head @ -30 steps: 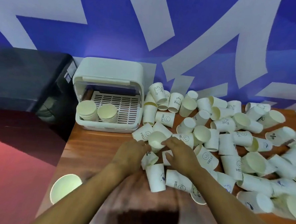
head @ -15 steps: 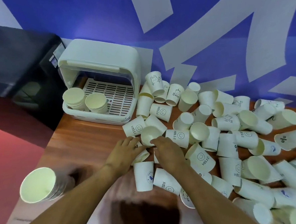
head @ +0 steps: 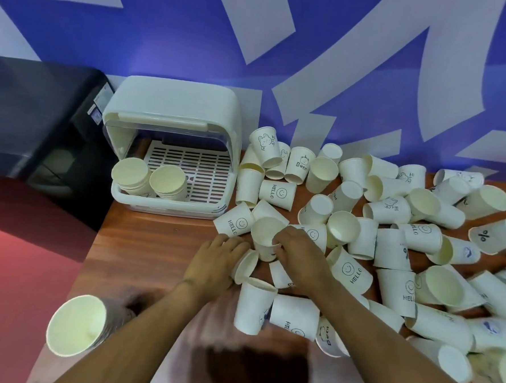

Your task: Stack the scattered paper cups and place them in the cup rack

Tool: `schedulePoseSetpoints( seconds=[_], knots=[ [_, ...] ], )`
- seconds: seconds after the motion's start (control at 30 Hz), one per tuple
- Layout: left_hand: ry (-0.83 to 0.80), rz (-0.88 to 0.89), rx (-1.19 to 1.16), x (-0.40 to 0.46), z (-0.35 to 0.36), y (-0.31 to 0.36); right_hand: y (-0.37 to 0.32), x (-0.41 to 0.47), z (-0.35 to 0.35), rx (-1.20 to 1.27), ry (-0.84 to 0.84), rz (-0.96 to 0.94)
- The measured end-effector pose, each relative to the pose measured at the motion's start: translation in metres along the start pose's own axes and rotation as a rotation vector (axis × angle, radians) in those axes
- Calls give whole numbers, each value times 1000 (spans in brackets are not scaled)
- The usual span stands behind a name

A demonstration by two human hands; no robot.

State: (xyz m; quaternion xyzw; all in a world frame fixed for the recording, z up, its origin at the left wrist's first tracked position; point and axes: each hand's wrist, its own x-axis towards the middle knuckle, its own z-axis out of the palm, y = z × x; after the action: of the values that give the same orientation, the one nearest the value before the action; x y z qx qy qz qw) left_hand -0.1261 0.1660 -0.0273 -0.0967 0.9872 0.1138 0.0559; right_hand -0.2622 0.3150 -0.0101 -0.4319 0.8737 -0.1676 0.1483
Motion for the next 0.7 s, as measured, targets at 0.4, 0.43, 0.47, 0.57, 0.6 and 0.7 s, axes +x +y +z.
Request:
schedulePoseSetpoints(
  seconds=[0.4,0.43,0.47,0.57,0.6,0.7],
  knots=[
    [160,-131,-411,-14,-73,-22,-35,4,-44,-92,207,31],
    [181,-142,-450,-16,-79,-26,-40,6,-45,-76,199,36],
    [205,-149,-472,-19,-85,-30,-46,8,-47,-52,193,34],
    [234,-184,-449,-28,-105,-47,-65,18,-49,2,190,14],
    [245,-190,-438,-31,-111,-54,-72,21,-50,5,191,7],
    [292,-207,-439,-41,-125,-82,-94,32,-50,-2,205,-22]
  ],
)
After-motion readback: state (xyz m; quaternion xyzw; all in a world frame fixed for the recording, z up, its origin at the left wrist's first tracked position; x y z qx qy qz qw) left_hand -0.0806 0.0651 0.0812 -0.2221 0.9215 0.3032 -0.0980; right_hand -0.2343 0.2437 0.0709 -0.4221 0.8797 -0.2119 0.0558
